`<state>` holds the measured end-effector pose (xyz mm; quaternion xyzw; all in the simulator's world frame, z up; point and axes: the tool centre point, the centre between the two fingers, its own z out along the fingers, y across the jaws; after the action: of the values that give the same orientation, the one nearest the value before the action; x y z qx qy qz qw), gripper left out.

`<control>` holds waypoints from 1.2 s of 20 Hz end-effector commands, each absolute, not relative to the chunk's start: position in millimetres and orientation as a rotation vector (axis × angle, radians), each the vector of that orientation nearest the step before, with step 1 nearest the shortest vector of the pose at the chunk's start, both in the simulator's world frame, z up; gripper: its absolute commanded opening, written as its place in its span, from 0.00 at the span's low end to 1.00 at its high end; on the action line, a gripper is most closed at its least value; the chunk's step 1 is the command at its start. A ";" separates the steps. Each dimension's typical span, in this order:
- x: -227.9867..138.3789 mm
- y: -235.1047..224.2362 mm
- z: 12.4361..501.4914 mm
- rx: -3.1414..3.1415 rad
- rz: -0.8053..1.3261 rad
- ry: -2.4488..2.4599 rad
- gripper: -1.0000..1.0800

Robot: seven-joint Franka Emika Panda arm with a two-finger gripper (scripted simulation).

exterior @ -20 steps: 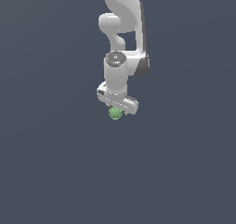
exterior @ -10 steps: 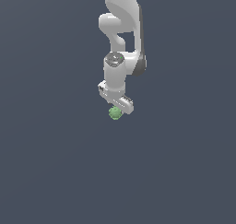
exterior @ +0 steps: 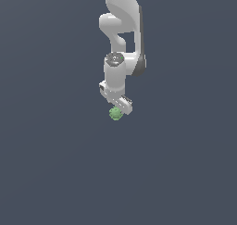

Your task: Pick up the object and move it to a goal position.

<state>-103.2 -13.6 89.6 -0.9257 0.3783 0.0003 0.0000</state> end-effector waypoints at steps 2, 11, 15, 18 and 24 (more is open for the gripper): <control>-103.3 -13.5 87.0 -2.908 0.001 1.188 0.96; -104.6 -13.7 52.2 -2.906 0.000 1.194 0.96; -104.4 -13.8 41.6 -2.905 0.000 1.195 0.96; -104.3 -13.7 39.3 -2.905 0.000 1.195 0.96; -104.3 -13.7 39.3 -2.905 0.000 1.195 0.00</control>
<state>-103.7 -13.0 40.5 -0.9250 0.3800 -0.0007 0.0005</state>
